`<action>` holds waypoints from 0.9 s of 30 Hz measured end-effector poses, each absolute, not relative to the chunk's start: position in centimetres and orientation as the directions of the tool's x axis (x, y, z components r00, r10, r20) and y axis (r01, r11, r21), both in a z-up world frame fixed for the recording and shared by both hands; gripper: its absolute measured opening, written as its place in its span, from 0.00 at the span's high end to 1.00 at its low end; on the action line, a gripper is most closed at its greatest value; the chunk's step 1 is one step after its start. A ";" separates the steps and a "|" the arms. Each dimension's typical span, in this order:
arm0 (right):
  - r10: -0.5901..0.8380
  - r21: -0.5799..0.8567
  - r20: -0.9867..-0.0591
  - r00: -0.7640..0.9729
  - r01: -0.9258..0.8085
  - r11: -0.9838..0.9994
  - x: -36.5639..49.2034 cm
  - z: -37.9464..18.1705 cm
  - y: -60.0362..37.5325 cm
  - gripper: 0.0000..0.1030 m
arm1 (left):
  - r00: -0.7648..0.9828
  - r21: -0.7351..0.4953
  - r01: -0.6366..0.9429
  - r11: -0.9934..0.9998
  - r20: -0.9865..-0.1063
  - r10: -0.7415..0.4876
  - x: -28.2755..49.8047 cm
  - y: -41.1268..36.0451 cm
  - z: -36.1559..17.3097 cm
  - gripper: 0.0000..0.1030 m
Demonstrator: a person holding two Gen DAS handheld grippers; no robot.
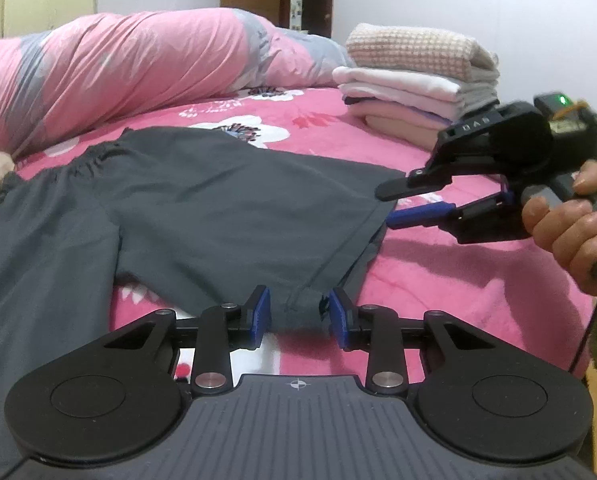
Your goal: Fold clothes
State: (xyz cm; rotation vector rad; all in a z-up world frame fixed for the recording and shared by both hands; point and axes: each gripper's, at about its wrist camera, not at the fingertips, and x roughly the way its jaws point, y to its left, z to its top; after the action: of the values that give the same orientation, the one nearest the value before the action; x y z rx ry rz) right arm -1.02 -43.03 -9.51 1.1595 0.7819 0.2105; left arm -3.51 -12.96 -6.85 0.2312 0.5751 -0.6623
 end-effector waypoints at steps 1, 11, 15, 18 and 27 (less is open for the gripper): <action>0.539 0.879 -0.446 0.714 0.237 0.413 -0.9 -9.6 -42.8 0.71 | 0.649 0.043 0.636 0.770 -0.570 -0.504 -3.5 -13.2 -7.0 0.71; 0.593 0.875 -0.468 0.655 0.252 0.412 -0.5 -10.7 -40.9 0.70 | 0.670 0.010 0.597 0.802 -0.556 -0.492 -4.1 -12.9 -7.8 1.00; 0.582 0.872 -0.475 0.659 0.266 0.411 -0.2 -11.0 -41.0 0.70 | 0.676 -0.018 0.588 0.809 -0.539 -0.503 -4.8 -12.6 -7.7 1.00; 0.564 0.874 -0.470 0.679 0.267 0.407 -0.1 -10.9 -41.4 0.70 | 0.673 -0.006 0.597 0.802 -0.540 -0.506 -5.3 -12.6 -8.0 1.00; 0.447 0.841 -0.481 0.754 0.253 0.478 0.2 -10.3 -41.9 0.98 | 0.665 -0.013 0.606 0.795 -0.540 -0.515 -5.8 -12.2 -8.3 1.00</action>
State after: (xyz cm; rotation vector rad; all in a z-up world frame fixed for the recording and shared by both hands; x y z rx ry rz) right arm 0.19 -41.88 -10.31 1.0933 0.7434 0.1331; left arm -5.78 -12.20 -8.31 0.1740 0.5544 -0.6365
